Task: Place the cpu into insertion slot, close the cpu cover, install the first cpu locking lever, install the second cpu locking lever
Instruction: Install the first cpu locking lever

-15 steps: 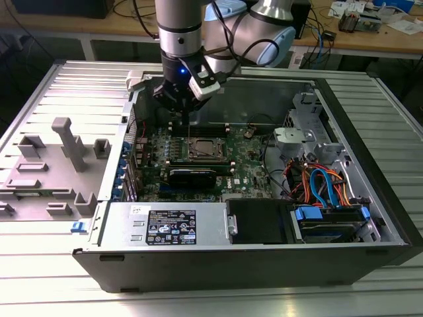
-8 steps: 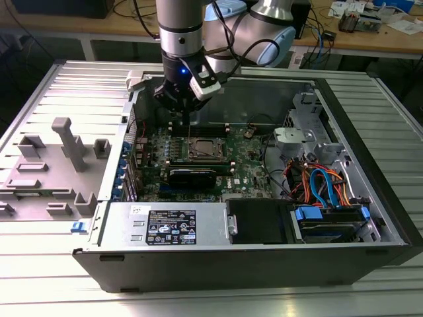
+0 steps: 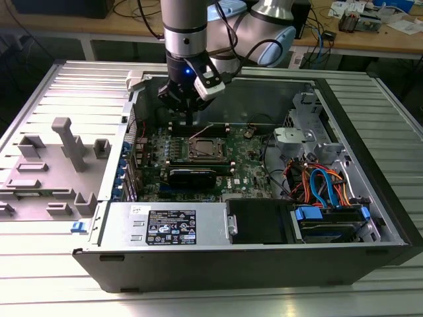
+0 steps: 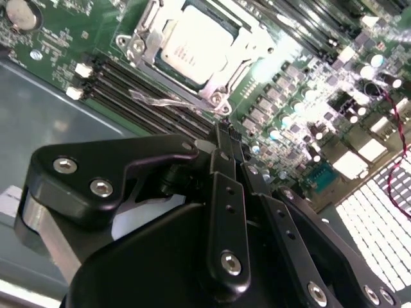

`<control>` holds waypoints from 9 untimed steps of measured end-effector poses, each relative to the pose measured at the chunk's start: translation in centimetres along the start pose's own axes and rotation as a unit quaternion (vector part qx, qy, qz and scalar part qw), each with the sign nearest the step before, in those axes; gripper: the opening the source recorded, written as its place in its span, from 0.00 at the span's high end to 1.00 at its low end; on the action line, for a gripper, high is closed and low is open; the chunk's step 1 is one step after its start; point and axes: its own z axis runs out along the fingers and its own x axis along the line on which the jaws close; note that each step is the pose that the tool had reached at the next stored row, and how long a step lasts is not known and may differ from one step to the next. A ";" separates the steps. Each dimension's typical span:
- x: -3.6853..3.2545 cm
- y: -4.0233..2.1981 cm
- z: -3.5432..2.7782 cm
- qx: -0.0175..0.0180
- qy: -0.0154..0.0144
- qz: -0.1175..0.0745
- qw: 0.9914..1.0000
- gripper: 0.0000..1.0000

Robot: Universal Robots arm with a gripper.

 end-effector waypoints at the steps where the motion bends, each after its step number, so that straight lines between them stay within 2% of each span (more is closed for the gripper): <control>1: -0.14 -0.01 0.03 0.000 0.000 0.000 1.000 0.89; 8: -0.69 -0.05 0.46 0.000 0.000 0.000 1.000 0.89; 9: -0.74 -0.07 0.76 -0.001 0.000 0.000 1.000 0.89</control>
